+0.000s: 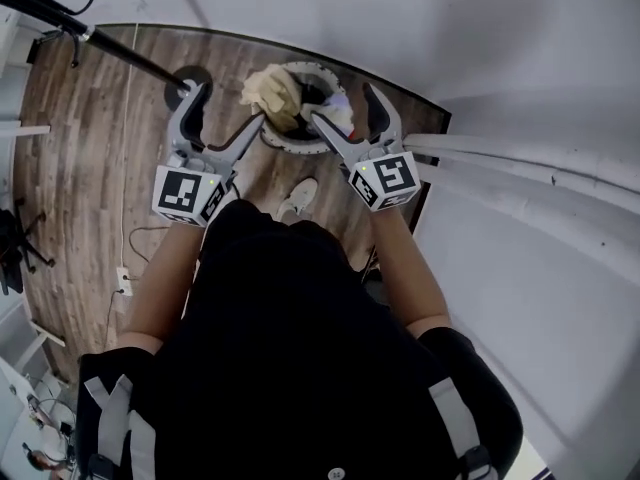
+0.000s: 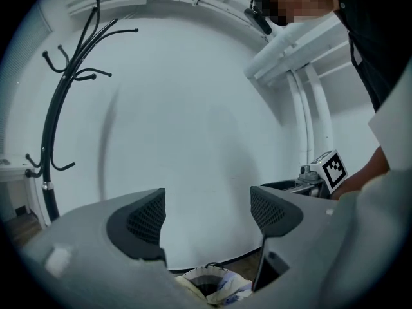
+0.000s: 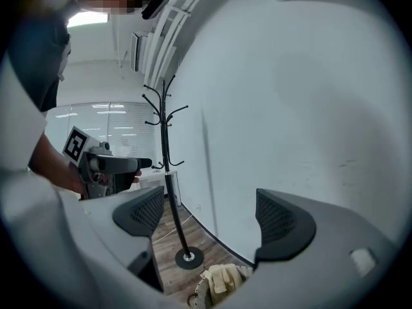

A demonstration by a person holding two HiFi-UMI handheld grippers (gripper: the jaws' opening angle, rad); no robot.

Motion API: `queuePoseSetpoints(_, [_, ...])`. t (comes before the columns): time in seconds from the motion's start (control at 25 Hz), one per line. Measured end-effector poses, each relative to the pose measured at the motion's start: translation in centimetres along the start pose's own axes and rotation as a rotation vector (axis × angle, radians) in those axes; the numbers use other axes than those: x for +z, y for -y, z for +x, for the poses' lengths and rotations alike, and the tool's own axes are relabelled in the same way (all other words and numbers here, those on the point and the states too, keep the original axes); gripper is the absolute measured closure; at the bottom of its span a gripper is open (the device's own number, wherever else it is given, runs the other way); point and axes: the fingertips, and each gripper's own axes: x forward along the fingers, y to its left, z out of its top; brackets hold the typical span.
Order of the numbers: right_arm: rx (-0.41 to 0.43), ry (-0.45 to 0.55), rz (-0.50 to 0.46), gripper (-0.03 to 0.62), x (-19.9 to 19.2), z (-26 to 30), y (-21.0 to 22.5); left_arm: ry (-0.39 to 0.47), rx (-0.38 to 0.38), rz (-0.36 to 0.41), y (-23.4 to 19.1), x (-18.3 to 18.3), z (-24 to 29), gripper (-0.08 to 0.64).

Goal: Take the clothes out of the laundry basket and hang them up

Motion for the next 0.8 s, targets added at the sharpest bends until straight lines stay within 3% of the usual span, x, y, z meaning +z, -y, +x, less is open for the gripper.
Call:
queuePoseSetpoints(0.36, [0.088,-0.14,0.04,0.16,-7.7,6.9,4.6,-0.084,0.187,-0.125,-5.9,-8.1,2.8,0.141])
queuePoseSetpoints(0.8, [0.185,-0.352,-0.017,0.179,-19.3,18.5,7.9,-0.246,0.296,-0.317,-12.7,-23.9,6.4,0.144])
